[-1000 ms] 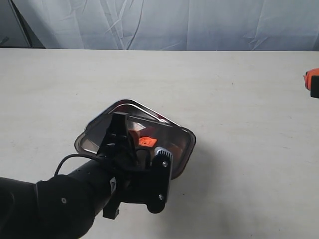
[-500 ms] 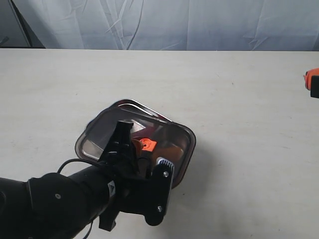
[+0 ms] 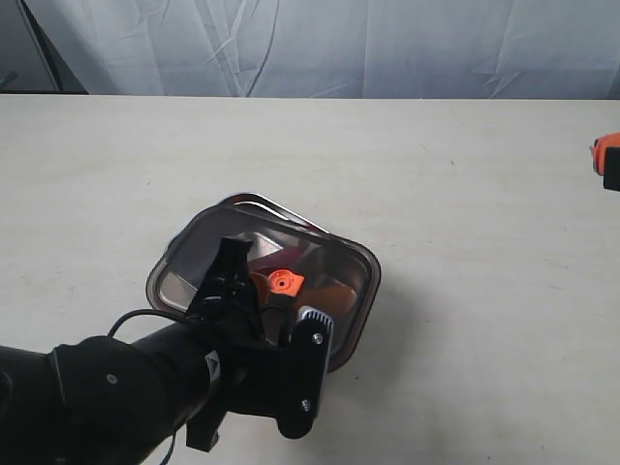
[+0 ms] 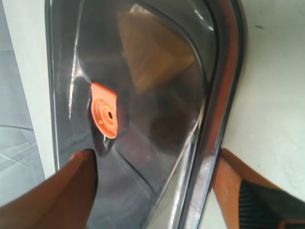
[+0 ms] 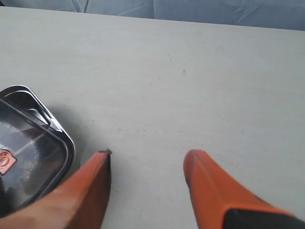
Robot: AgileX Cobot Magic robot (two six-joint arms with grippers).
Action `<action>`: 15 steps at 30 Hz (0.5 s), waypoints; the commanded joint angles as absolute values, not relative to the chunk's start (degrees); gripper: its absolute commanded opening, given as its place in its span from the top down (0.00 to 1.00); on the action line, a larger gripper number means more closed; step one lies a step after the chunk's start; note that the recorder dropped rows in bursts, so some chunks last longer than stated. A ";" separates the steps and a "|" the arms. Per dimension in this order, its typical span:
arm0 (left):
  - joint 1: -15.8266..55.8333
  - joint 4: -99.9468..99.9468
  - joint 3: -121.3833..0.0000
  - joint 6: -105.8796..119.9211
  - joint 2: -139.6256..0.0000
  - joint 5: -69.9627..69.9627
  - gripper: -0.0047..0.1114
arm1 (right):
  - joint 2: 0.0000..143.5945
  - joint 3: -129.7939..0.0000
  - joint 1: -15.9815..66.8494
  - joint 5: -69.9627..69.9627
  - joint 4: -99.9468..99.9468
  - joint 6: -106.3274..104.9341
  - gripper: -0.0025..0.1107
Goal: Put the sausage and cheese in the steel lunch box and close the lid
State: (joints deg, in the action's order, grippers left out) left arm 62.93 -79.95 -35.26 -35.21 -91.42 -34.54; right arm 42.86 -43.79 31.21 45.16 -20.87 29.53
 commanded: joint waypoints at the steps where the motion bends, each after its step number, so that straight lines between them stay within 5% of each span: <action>1: 63.54 -78.92 -35.01 -34.45 -91.03 -34.91 0.40 | 42.60 -43.76 31.33 44.88 -21.82 29.58 0.55; 15: 63.54 -77.47 -35.01 -34.33 -91.03 -36.35 0.40 | 42.60 -43.76 31.33 45.50 -22.47 29.34 0.55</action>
